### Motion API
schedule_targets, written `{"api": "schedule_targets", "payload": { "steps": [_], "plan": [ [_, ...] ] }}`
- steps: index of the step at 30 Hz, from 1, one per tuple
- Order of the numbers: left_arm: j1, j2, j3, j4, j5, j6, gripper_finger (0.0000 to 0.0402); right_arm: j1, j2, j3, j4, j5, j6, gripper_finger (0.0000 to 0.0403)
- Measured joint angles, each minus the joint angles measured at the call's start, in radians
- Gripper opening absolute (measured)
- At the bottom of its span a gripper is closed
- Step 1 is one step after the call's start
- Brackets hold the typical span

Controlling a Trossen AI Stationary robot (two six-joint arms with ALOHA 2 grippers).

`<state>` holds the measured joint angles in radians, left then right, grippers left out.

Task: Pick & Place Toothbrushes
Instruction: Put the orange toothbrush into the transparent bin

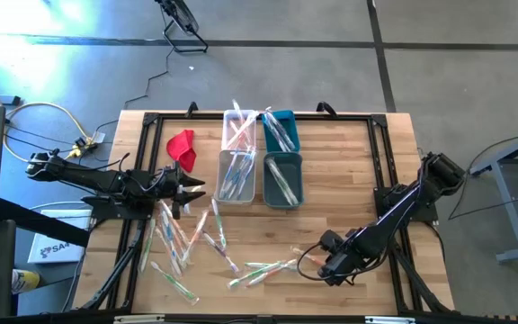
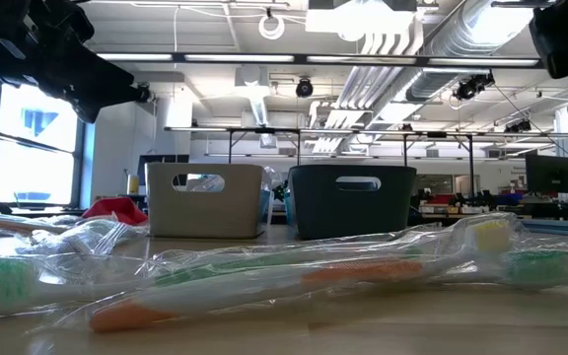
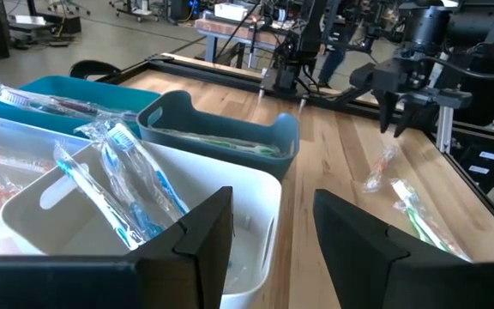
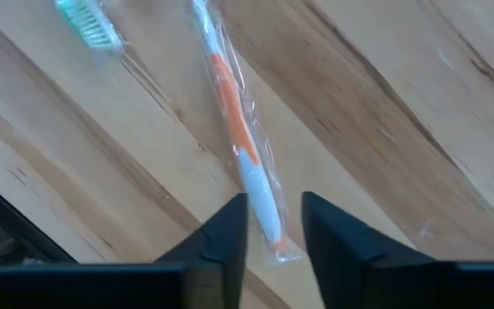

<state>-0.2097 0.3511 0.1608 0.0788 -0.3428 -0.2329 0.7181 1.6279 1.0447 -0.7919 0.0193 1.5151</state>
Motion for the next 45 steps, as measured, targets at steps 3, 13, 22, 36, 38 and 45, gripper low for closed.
{"api": "schedule_targets", "payload": {
  "steps": [3,13,22,36,38,45],
  "plan": [
    [0.0,0.0,0.0,0.0,0.0,0.0,0.0159,0.001,0.0,0.0,0.002,0.0,-0.023,0.0141],
    [0.0,0.0,0.0,-0.005,0.0,0.0,0.0159,0.04,0.004,0.0,0.012,0.078,-0.027,0.0162],
    [0.0,0.0,0.0,-0.024,0.0,0.0,0.0159,0.066,0.138,0.0,0.07,0.001,-0.036,0.016],
    [0.0,0.0,0.0,-0.025,-0.001,0.0,0.0159,0.068,0.2,0.004,0.117,-0.044,-0.08,0.016],
    [0.0,0.0,0.0,-0.025,-0.001,0.0,0.0159,0.068,0.201,0.003,0.117,-0.045,-0.08,0.016],
    [0.0,0.0,0.0,-0.025,-0.002,0.0,0.0159,0.068,0.202,0.002,0.118,-0.034,-0.08,0.016]
  ]
}}
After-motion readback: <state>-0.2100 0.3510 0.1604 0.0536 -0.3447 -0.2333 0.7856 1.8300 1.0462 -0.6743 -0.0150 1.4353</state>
